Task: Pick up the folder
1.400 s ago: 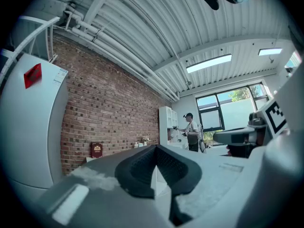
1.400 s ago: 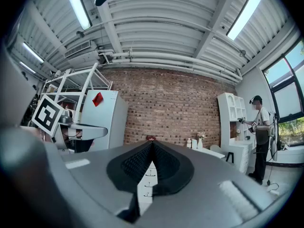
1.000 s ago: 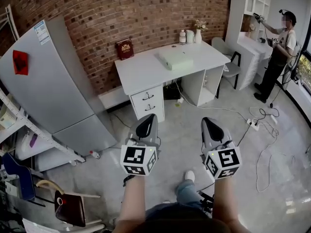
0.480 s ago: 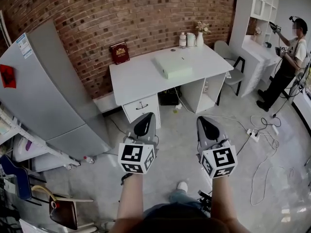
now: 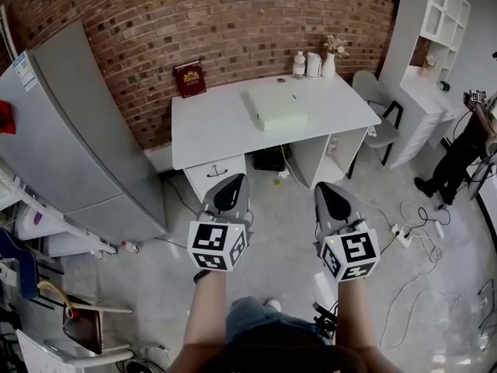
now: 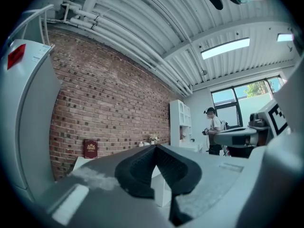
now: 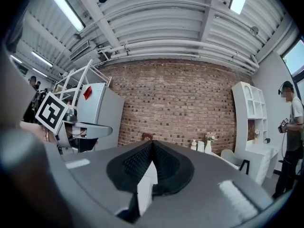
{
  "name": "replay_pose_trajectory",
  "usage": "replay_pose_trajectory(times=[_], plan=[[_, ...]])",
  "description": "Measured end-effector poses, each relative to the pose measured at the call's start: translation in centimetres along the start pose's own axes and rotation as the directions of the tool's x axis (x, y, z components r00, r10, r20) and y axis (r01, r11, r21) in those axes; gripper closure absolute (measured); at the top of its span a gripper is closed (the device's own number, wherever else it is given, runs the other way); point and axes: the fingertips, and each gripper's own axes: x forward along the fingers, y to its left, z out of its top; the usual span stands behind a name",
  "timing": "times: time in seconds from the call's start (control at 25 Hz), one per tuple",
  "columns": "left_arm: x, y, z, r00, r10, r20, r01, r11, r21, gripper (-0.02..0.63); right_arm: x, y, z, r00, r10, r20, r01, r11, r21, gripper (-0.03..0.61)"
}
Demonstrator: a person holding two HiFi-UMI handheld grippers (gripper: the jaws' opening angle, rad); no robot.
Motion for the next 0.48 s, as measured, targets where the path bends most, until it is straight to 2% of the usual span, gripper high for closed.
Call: replay_pose_trajectory(times=[0.28,0.48], plan=[[4.1,-0.2,-0.2,1.0,0.006,-0.007,-0.006,1.0,0.022,0.617,2.6,-2.6,-0.3,1.0,0.019,0.007,-0.019,1.0,-0.005,0.578],[7.6,0.7,-0.5,1.0,-0.011,-0.002,0.011,1.0,0.025,0.617,5.0,-4.7,-0.9,1.0,-0.004,0.007,0.004,1.0,-0.012,0.578]])
